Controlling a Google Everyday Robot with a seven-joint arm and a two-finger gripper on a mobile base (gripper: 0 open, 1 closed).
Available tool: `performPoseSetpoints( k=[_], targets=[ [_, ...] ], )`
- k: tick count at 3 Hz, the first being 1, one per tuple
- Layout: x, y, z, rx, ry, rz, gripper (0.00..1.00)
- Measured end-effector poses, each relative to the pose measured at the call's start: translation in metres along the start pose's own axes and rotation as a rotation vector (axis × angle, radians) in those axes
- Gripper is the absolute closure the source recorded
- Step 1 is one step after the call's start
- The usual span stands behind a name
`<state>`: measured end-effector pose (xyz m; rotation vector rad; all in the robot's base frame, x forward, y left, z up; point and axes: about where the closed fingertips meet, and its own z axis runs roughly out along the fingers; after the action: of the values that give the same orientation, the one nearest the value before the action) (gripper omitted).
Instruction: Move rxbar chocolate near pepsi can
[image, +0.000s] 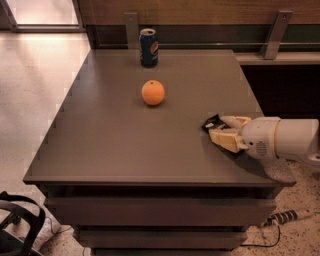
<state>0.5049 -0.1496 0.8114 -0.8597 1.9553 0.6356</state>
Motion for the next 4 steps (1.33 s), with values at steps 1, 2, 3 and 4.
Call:
performPoseSetpoints(
  k=[1,2,3,4],
  targets=[
    [-0.0001,0.0000,0.0000,0.000,0.000,0.000,1.00],
    [-0.0001,0.0000,0.0000,0.000,0.000,0.000,1.00],
    [-0.0002,0.0000,-0.0001,0.000,0.000,0.000,1.00],
    [-0.0002,-0.0001,-0.0002,0.001,0.000,0.000,1.00]
  ],
)
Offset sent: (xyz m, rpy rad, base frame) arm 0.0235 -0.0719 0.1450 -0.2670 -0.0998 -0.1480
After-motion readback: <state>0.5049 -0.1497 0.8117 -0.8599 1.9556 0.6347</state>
